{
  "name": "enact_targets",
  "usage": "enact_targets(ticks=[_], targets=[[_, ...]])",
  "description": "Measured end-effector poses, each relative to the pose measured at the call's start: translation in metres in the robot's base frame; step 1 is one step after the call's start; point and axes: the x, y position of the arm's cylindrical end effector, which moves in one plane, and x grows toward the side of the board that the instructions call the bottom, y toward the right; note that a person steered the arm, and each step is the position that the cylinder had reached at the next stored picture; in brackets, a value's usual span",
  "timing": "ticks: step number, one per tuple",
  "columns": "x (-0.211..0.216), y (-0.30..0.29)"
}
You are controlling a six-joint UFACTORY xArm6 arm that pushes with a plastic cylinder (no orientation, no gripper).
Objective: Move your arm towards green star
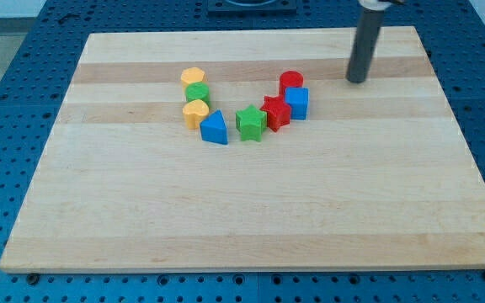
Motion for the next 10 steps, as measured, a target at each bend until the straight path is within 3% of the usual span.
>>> enact_targets(ticks=[3, 10], targets=[[0.029, -0.004], [0.099, -0.091]])
